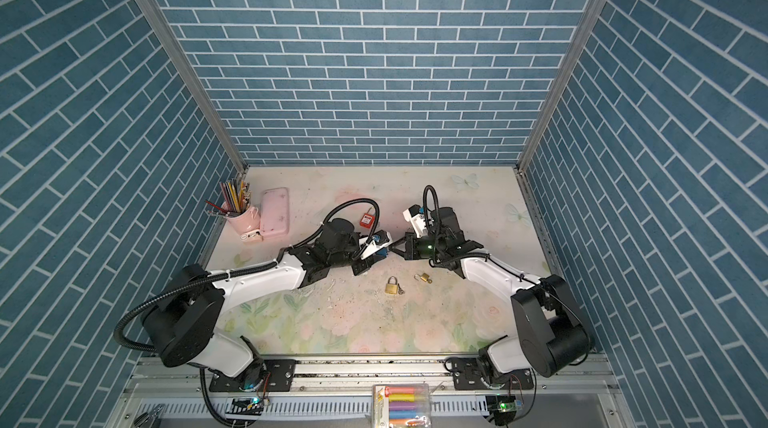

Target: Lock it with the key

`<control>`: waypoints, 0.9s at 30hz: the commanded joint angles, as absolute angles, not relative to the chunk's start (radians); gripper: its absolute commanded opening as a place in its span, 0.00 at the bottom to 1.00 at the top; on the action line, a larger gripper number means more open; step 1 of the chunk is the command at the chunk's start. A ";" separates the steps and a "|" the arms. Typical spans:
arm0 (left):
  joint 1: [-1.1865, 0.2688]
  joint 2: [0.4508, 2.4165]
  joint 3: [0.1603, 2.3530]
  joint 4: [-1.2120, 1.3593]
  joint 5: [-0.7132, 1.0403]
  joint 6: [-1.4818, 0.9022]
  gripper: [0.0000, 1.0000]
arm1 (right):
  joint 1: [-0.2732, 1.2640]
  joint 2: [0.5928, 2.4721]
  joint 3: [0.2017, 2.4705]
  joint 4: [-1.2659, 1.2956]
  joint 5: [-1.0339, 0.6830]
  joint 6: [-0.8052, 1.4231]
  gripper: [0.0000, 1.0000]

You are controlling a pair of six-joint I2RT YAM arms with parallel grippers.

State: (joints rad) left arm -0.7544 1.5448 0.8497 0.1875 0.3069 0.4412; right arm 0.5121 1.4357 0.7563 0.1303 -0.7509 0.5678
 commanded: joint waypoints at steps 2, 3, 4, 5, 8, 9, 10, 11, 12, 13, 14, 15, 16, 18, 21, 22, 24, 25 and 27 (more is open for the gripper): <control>-0.791 1.512 1.033 0.699 0.465 0.413 0.00 | 0.613 1.514 0.726 0.033 -0.856 0.558 0.00; -0.791 1.514 1.039 0.707 0.464 0.412 0.00 | 0.617 1.522 0.726 0.037 -0.855 0.561 0.00; -0.792 1.515 1.043 0.718 0.466 0.410 0.00 | 0.621 1.528 0.726 0.038 -0.853 0.564 0.00; -0.791 1.516 1.045 0.732 0.468 0.409 0.00 | 0.625 1.534 0.724 0.043 -0.854 0.567 0.00; -0.791 1.519 1.057 0.755 0.467 0.412 0.00 | 0.635 1.551 0.721 0.057 -0.850 0.577 0.00; -0.790 1.521 1.064 0.762 0.470 0.414 0.00 | 0.638 1.558 0.719 0.063 -0.848 0.583 0.00; -0.787 1.523 1.069 0.769 0.475 0.412 0.00 | 0.643 1.565 0.717 0.068 -0.849 0.587 0.00; -0.784 1.524 1.076 0.771 0.482 0.413 0.00 | 0.650 1.572 0.714 0.076 -0.851 0.592 0.00; -0.781 1.527 1.081 0.778 0.484 0.414 0.00 | 0.654 1.580 0.712 0.081 -0.851 0.595 0.00; -0.778 1.529 1.088 0.781 0.489 0.413 0.00 | 0.658 1.587 0.713 0.081 -0.850 0.597 0.00; -0.776 1.531 1.093 0.784 0.492 0.413 0.00 | 0.660 1.593 0.713 0.082 -0.851 0.599 0.00; -0.774 1.532 1.094 0.789 0.493 0.411 0.00 | 0.661 1.595 0.715 0.081 -0.850 0.601 0.00; -0.772 1.534 1.092 0.793 0.493 0.407 0.00 | 0.661 1.593 0.716 0.080 -0.849 0.602 0.00; -0.772 1.532 1.080 0.794 0.482 0.398 0.00 | 0.660 1.581 0.724 0.064 -0.838 0.593 0.00; -0.771 1.523 1.038 0.804 0.440 0.368 0.00 | 0.658 1.552 0.750 0.016 -0.803 0.565 0.00; -0.770 1.519 1.020 0.805 0.428 0.358 0.00 | 0.656 1.541 0.759 0.003 -0.790 0.557 0.00; -0.771 1.506 0.967 0.804 0.392 0.330 0.00 | 0.642 1.511 0.779 -0.022 -0.772 0.542 0.00; -0.771 1.500 0.939 0.800 0.379 0.322 0.00 | 0.632 1.497 0.790 -0.036 -0.760 0.535 0.00; -0.773 1.485 0.873 0.794 0.341 0.293 0.00 | 0.606 1.453 0.814 -0.067 -0.729 0.516 0.00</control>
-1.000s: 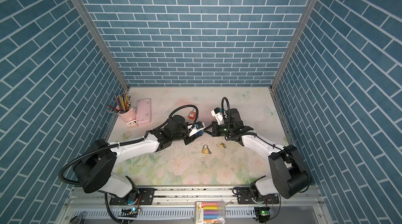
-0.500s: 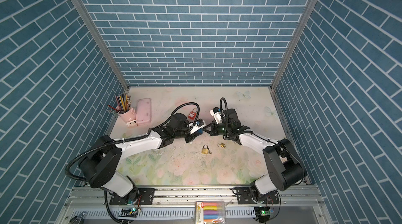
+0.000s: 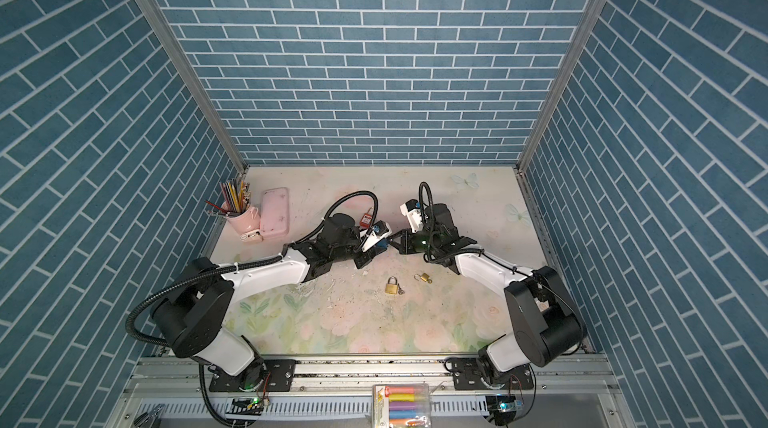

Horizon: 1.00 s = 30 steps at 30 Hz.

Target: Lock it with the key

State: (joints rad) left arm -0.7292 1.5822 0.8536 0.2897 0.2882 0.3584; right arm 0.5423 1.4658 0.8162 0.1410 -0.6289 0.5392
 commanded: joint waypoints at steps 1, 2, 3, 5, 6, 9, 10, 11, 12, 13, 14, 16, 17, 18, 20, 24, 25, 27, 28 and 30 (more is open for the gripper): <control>-0.773 1.476 0.843 0.793 0.322 0.276 0.00 | 0.591 1.430 0.823 -0.077 -0.715 0.511 0.00; -0.774 1.464 0.806 0.788 0.301 0.260 0.00 | 0.571 1.403 0.838 -0.086 -0.702 0.504 0.03; -0.774 1.453 0.773 0.782 0.286 0.243 0.00 | 0.549 1.372 0.852 -0.095 -0.690 0.497 0.08; -0.775 1.431 0.725 0.738 0.239 0.217 0.00 | 0.511 1.307 0.871 -0.095 -0.666 0.486 0.23; -0.774 1.418 0.708 0.710 0.214 0.197 0.00 | 0.497 1.265 0.876 -0.081 -0.660 0.474 0.30; -0.774 1.383 0.675 0.643 0.149 0.110 0.00 | 0.488 1.148 0.867 -0.023 -0.641 0.413 0.48; -0.774 1.375 0.674 0.622 0.120 0.070 0.00 | 0.488 1.112 0.850 0.007 -0.639 0.402 0.51; -0.775 1.366 0.673 0.600 0.097 0.016 0.00 | 0.488 1.076 0.822 0.054 -0.646 0.394 0.52; -0.773 1.356 0.673 0.583 0.084 -0.031 0.00 | 0.488 1.040 0.794 0.091 -0.640 0.387 0.52; -0.773 1.349 0.675 0.568 0.064 -0.077 0.00 | 0.488 1.010 0.767 0.129 -0.635 0.389 0.53; -0.775 1.338 0.676 0.554 0.033 -0.142 0.00 | 0.488 0.978 0.725 0.185 -0.631 0.398 0.53; -0.772 1.321 0.682 0.508 -0.075 -0.292 0.00 | 0.490 0.926 0.635 0.305 -0.620 0.417 0.53; -0.772 1.313 0.685 0.473 -0.145 -0.393 0.00 | 0.494 0.903 0.585 0.365 -0.603 0.427 0.53; -0.771 1.307 0.694 0.431 -0.213 -0.506 0.00 | 0.500 0.886 0.544 0.416 -0.583 0.433 0.53; -0.767 1.310 0.731 0.285 -0.324 -0.734 0.00 | 0.518 0.873 0.485 0.466 -0.543 0.431 0.52; -0.756 1.357 0.835 -0.009 -0.352 -1.079 0.00 | 0.591 0.917 0.448 0.490 -0.484 0.400 0.49; -0.752 1.370 0.850 -0.060 -0.343 -1.136 0.00 | 0.608 0.938 0.449 0.497 -0.474 0.399 0.49; -0.741 1.386 0.866 -0.108 -0.298 -1.230 0.00 | 0.643 0.998 0.452 0.529 -0.475 0.406 0.48; -0.738 1.388 0.859 -0.097 -0.274 -1.255 0.00 | 0.654 1.028 0.456 0.545 -0.477 0.417 0.48; -0.737 1.384 0.829 -0.051 -0.233 -1.299 0.00 | 0.672 1.099 0.473 0.582 -0.496 0.441 0.47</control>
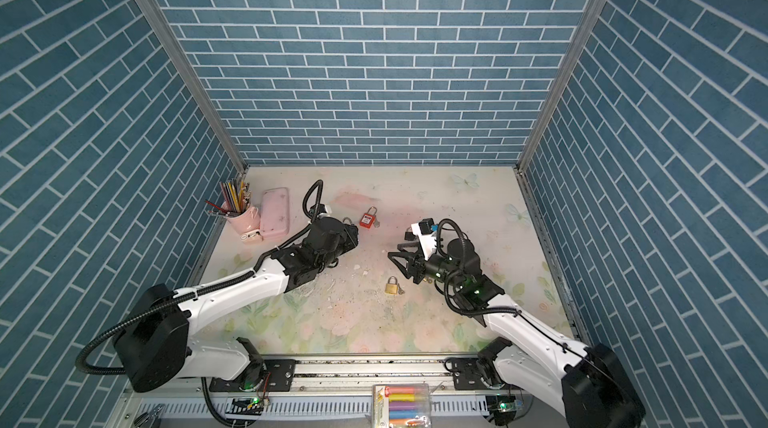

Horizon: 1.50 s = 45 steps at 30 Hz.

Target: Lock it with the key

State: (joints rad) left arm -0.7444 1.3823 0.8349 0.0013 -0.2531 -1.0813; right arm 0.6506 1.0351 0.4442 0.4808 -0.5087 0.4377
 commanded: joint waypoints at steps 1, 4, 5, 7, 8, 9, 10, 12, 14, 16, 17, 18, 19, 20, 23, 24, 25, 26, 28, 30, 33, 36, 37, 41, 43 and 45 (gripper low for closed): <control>-0.735 1.383 0.823 -0.042 -0.223 -1.319 0.00 | 0.681 1.131 0.483 0.598 -0.500 0.452 0.47; -0.731 1.381 0.824 -0.051 -0.215 -1.350 0.00 | 0.708 1.237 0.515 0.640 -0.507 0.468 0.47; -0.730 1.379 0.828 -0.058 -0.217 -1.351 0.00 | 0.716 1.272 0.536 0.640 -0.513 0.474 0.46; -0.731 1.378 0.832 -0.076 -0.224 -1.355 0.00 | 0.728 1.339 0.572 0.645 -0.527 0.488 0.44; -0.731 1.375 0.834 -0.083 -0.226 -1.356 0.00 | 0.733 1.368 0.588 0.651 -0.532 0.493 0.44; -0.730 1.373 0.832 -0.083 -0.229 -1.353 0.00 | 0.738 1.397 0.602 0.658 -0.535 0.501 0.43; -0.731 1.370 0.830 -0.087 -0.231 -1.355 0.00 | 0.740 1.419 0.614 0.666 -0.538 0.507 0.43; -0.730 1.364 0.822 -0.087 -0.232 -1.359 0.00 | 0.742 1.462 0.637 0.682 -0.548 0.523 0.42; -0.729 1.356 0.813 -0.083 -0.235 -1.362 0.00 | 0.744 1.505 0.661 0.695 -0.566 0.536 0.41; -0.729 1.351 0.810 -0.082 -0.237 -1.359 0.00 | 0.746 1.541 0.684 0.703 -0.585 0.544 0.40; -0.729 1.349 0.809 -0.083 -0.240 -1.359 0.00 | 0.748 1.561 0.695 0.705 -0.593 0.548 0.39; -0.729 1.348 0.808 -0.083 -0.242 -1.359 0.00 | 0.751 1.578 0.705 0.707 -0.600 0.549 0.38; -0.730 1.344 0.805 -0.084 -0.243 -1.360 0.00 | 0.755 1.595 0.717 0.707 -0.605 0.551 0.38; -0.729 1.342 0.804 -0.080 -0.244 -1.359 0.00 | 0.757 1.613 0.728 0.707 -0.610 0.553 0.37; -0.729 1.339 0.798 -0.077 -0.243 -1.365 0.00 | 0.763 1.661 0.759 0.707 -0.625 0.560 0.34; -0.727 1.338 0.797 -0.074 -0.241 -1.364 0.00 | 0.764 1.672 0.766 0.707 -0.627 0.562 0.33; -0.726 1.338 0.796 -0.075 -0.240 -1.364 0.00 | 0.764 1.682 0.775 0.707 -0.627 0.565 0.32; -0.727 1.336 0.796 -0.072 -0.239 -1.365 0.00 | 0.764 1.691 0.782 0.708 -0.630 0.565 0.30; -0.724 1.335 0.793 -0.072 -0.239 -1.364 0.00 | 0.764 1.704 0.793 0.709 -0.630 0.565 0.28; -0.724 1.332 0.792 -0.070 -0.238 -1.364 0.00 | 0.764 1.715 0.802 0.708 -0.629 0.565 0.27; -0.722 1.330 0.790 -0.064 -0.237 -1.367 0.00 | 0.764 1.735 0.817 0.706 -0.634 0.569 0.26; -0.722 1.330 0.788 -0.060 -0.235 -1.370 0.00 | 0.765 1.750 0.828 0.703 -0.641 0.572 0.23; -0.721 1.330 0.786 -0.057 -0.233 -1.368 0.00 | 0.766 1.754 0.831 0.704 -0.643 0.572 0.23; -0.720 1.331 0.784 -0.056 -0.230 -1.373 0.00 | 0.765 1.767 0.839 0.701 -0.645 0.574 0.21; -0.720 1.333 0.785 -0.056 -0.229 -1.374 0.00 | 0.765 1.771 0.841 0.701 -0.645 0.575 0.20; -0.719 1.333 0.785 -0.055 -0.228 -1.375 0.00 | 0.765 1.776 0.845 0.700 -0.649 0.576 0.18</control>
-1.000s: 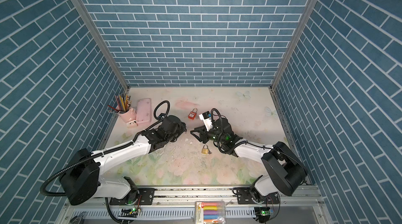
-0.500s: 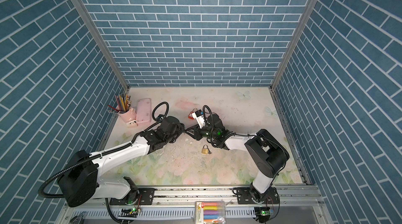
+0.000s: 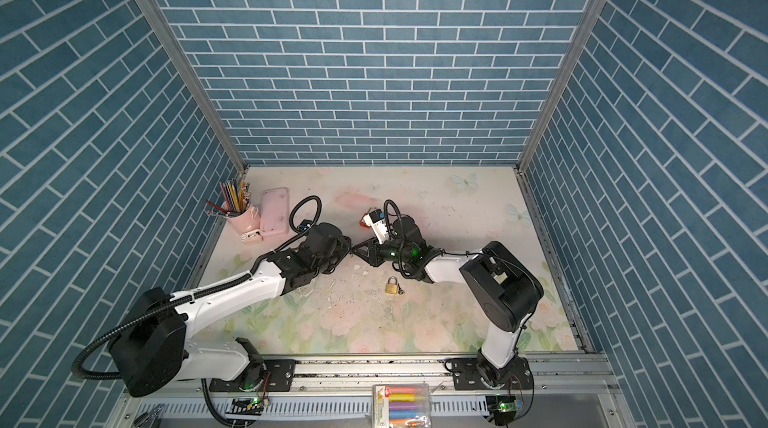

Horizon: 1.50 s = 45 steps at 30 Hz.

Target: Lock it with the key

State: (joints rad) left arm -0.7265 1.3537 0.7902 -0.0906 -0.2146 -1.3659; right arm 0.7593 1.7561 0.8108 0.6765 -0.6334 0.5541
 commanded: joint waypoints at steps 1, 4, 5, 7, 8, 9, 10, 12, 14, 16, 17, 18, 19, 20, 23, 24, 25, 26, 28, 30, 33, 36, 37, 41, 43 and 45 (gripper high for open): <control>-0.718 1.333 0.785 -0.054 -0.228 -1.377 0.00 | 0.765 1.779 0.847 0.699 -0.652 0.577 0.18; -0.718 1.334 0.784 -0.049 -0.230 -1.379 0.00 | 0.765 1.787 0.851 0.701 -0.658 0.582 0.18; -0.718 1.333 0.782 -0.048 -0.228 -1.381 0.00 | 0.765 1.789 0.852 0.701 -0.660 0.581 0.18; -0.717 1.334 0.781 -0.043 -0.225 -1.383 0.00 | 0.765 1.792 0.854 0.699 -0.663 0.582 0.18; -0.717 1.338 0.781 -0.041 -0.223 -1.384 0.00 | 0.765 1.793 0.858 0.697 -0.666 0.581 0.18; -0.718 1.339 0.780 -0.040 -0.219 -1.384 0.00 | 0.765 1.797 0.860 0.697 -0.669 0.580 0.17; -0.718 1.341 0.781 -0.040 -0.217 -1.385 0.00 | 0.765 1.799 0.863 0.696 -0.672 0.580 0.16; -0.718 1.343 0.779 -0.038 -0.215 -1.390 0.00 | 0.767 1.805 0.869 0.692 -0.676 0.580 0.13; -0.718 1.344 0.779 -0.040 -0.216 -1.390 0.00 | 0.767 1.806 0.871 0.690 -0.679 0.580 0.10; -0.718 1.346 0.786 -0.055 -0.219 -1.397 0.00 | 0.767 1.806 0.871 0.691 -0.681 0.579 0.06; -0.717 1.350 0.793 -0.065 -0.219 -1.400 0.00 | 0.767 1.806 0.871 0.691 -0.680 0.578 0.05; -0.715 1.353 0.799 -0.078 -0.219 -1.403 0.00 | 0.767 1.808 0.873 0.690 -0.681 0.578 0.03; -0.716 1.357 0.807 -0.099 -0.222 -1.413 0.00 | 0.766 1.808 0.874 0.688 -0.682 0.575 0.02; -0.716 1.361 0.815 -0.113 -0.222 -1.416 0.00 | 0.767 1.809 0.875 0.685 -0.682 0.572 0.00; -0.711 1.372 0.833 -0.142 -0.218 -1.431 0.00 | 0.767 1.814 0.880 0.680 -0.684 0.565 0.00; -0.713 1.374 0.837 -0.148 -0.217 -1.436 0.00 | 0.767 1.816 0.881 0.679 -0.689 0.564 0.00; -0.710 1.377 0.842 -0.153 -0.215 -1.440 0.00 | 0.767 1.817 0.884 0.679 -0.692 0.564 0.00; -0.709 1.380 0.846 -0.158 -0.210 -1.445 0.00 | 0.767 1.817 0.883 0.678 -0.695 0.560 0.00; -0.699 1.388 0.855 -0.172 -0.193 -1.456 0.00 | 0.767 1.816 0.882 0.681 -0.706 0.552 0.00; -0.686 1.394 0.861 -0.187 -0.177 -1.468 0.00 | 0.767 1.814 0.881 0.678 -0.716 0.538 0.00; -0.667 1.389 0.862 -0.174 -0.181 -1.468 0.00 | 0.767 1.814 0.876 0.665 -0.730 0.520 0.00; -0.644 1.374 0.870 -0.168 -0.205 -1.463 0.00 | 0.767 1.812 0.865 0.646 -0.756 0.504 0.00; -0.631 1.367 0.873 -0.168 -0.219 -1.453 0.00 | 0.767 1.809 0.856 0.640 -0.764 0.498 0.00; -0.547 1.319 0.882 -0.193 -0.271 -1.432 0.00 | 0.766 1.770 0.784 0.623 -0.779 0.460 0.00; -0.495 1.282 0.874 -0.188 -0.282 -1.413 0.00 | 0.764 1.740 0.750 0.599 -0.772 0.445 0.00; -0.470 1.257 0.882 -0.192 -0.308 -1.351 0.00 | 0.760 1.703 0.715 0.586 -0.750 0.443 0.00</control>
State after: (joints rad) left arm -0.4980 1.3132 0.8505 -0.1909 -0.2222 -1.4178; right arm 0.7609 1.7699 0.7494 0.6209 -0.7300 0.4973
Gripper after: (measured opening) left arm 0.401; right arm 0.045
